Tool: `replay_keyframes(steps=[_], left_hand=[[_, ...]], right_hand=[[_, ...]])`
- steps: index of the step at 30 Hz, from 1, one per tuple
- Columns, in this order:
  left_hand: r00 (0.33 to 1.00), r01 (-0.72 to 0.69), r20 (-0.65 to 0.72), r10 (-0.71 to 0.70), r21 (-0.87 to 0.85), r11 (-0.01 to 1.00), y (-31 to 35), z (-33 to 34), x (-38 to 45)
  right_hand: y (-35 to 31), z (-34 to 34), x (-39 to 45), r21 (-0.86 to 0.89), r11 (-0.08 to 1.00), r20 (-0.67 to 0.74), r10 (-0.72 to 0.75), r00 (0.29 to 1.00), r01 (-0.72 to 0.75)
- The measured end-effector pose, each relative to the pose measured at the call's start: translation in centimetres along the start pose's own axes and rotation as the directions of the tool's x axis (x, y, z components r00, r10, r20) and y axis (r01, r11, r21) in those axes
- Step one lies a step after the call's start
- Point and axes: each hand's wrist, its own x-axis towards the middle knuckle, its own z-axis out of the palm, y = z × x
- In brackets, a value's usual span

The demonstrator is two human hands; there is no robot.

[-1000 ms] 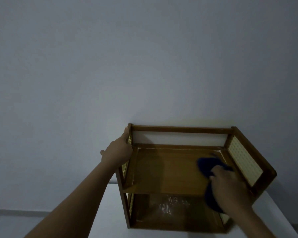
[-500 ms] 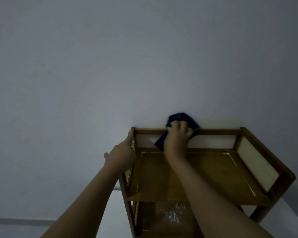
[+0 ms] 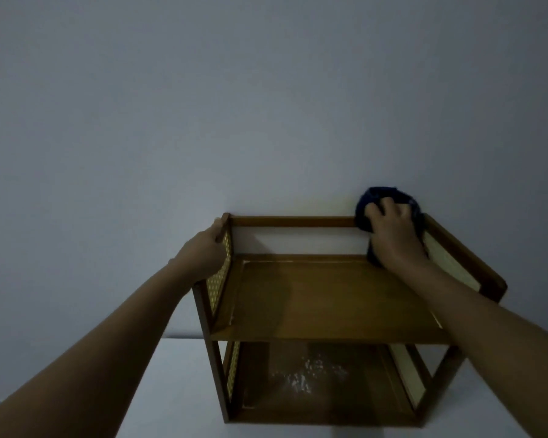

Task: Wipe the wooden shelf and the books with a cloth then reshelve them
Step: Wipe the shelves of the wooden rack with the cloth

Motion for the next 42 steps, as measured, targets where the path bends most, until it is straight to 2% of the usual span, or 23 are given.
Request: replay_keyframes(steps=[3, 4, 5, 7, 9, 11, 12, 15, 17, 20, 23, 25, 27, 28, 29, 31, 33, 35, 38, 42], left_hand=[[0.998, -0.008, -0.06, -0.001, -0.143, 0.99, 0.6, -0.4, -0.8], [0.997, 0.014, -0.065, -0.032, -0.249, 0.968, 0.7, -0.5, -1.2], [0.996, 0.054, -0.038, -0.075, -0.4, 0.915, 0.5, -0.6, -1.7], [0.991, 0.1, 0.011, -0.13, -0.703, 0.704, -0.3, -1.0, -2.2], [0.991, 0.024, -0.054, -0.124, -0.831, 0.555, -1.8, -0.6, -3.0], [0.982, -0.125, -0.179, -0.064, -0.86, 0.494, -3.1, 0.0, -4.5], [0.969, -0.208, -0.247, -0.015, -0.843, 0.496, -3.9, 1.0, -5.8], [0.909, -0.403, -0.38, 0.171, -0.701, 0.588, -7.5, 5.3, -9.9], [0.89, -0.448, -0.365, 0.274, -0.582, 0.679, -9.5, 8.4, -12.1], [0.922, -0.386, -0.241, 0.304, -0.502, 0.773, -11.0, 11.9, -14.0], [0.96, -0.281, -0.153, 0.236, -0.528, 0.802, -11.5, 13.9, -13.8], [0.978, -0.193, -0.163, 0.127, -0.5, 0.844, -11.6, 14.2, -12.6], [0.984, -0.103, -0.178, 0.026, -0.44, 0.892, -11.6, 14.4, -11.3], [0.983, -0.081, -0.185, 0.004, -0.413, 0.907, -11.5, 14.5, -11.0], [0.98, -0.076, -0.197, -0.002, -0.39, 0.918, -11.6, 14.7, -10.7], [0.976, -0.084, -0.22, 0.0, -0.374, 0.924, -11.8, 15.2, -10.2], [0.97, -0.066, -0.242, -0.025, -0.363, 0.93, -12.2, 15.7, -9.8], [0.963, -0.043, -0.263, -0.055, -0.354, 0.934, -12.0, 15.8, -9.6], [0.96, -0.022, -0.27, -0.076, -0.344, 0.939, -11.9, 16.0, -9.6], [0.963, -0.013, -0.256, -0.086, -0.362, 0.932, -11.5, 16.0, -9.6]], right_hand=[[1.4, -2.1, 0.3, 0.142, 0.984, 0.068, 0.094, 0.993, -0.103], [1.0, -3.0, 0.2, 0.213, 0.971, 0.042, 0.104, 0.994, -0.11], [0.3, -4.1, -0.4, 0.294, 0.95, -0.013, 0.115, 0.993, -0.106], [-1.6, -6.2, -2.2, 0.46, 0.888, -0.156, 0.094, 0.983, -0.012], [-3.2, -7.9, -5.9, 0.529, 0.834, -0.314, 0.018, 0.949, 0.159], [-4.4, -8.8, -9.5, 0.485, 0.814, -0.459, -0.073, 0.886, 0.319], [-4.7, -8.9, -11.6, 0.433, 0.817, -0.519, -0.12, 0.846, 0.381], [-4.6, -7.1, -17.9, 0.225, 0.823, -0.62, -0.293, 0.728, 0.522], [-4.0, -4.9, -21.6, 0.133, 0.802, -0.609, -0.397, 0.686, 0.582], [-2.9, -0.3, -26.3, 0.081, 0.775, -0.479, -0.521, 0.707, 0.626], [-1.5, 6.2, -28.5, 0.052, 0.808, -0.219, -0.564, 0.796, 0.587], [-0.2, 10.4, -28.4, 0.112, 0.881, -0.046, -0.457, 0.888, 0.46], [0.9, 13.1, -27.8, 0.229, 0.959, 0.114, -0.198, 0.974, 0.168], [1.3, 14.1, -27.5, 0.248, 0.968, 0.181, -0.077, 0.98, 0.03], [1.3, 15.0, -27.3, 0.26, 0.962, 0.279, 0.006, 0.96, -0.081], [0.2, 16.6, -26.8, 0.203, 0.964, 0.493, 0.05, 0.869, -0.171], [-2.3, 17.7, -26.1, 0.163, 0.969, 0.614, 0.047, 0.788, -0.184], [-5.0, 17.8, -25.2, 0.182, 0.966, 0.678, 0.011, 0.735, -0.183], [-10.4, 18.2, -24.1, 0.201, 0.973, 0.75, -0.08, 0.657, -0.11], [-18.2, 18.4, -23.6, 0.276, 0.956, 0.788, -0.284, 0.546, 0.099]])
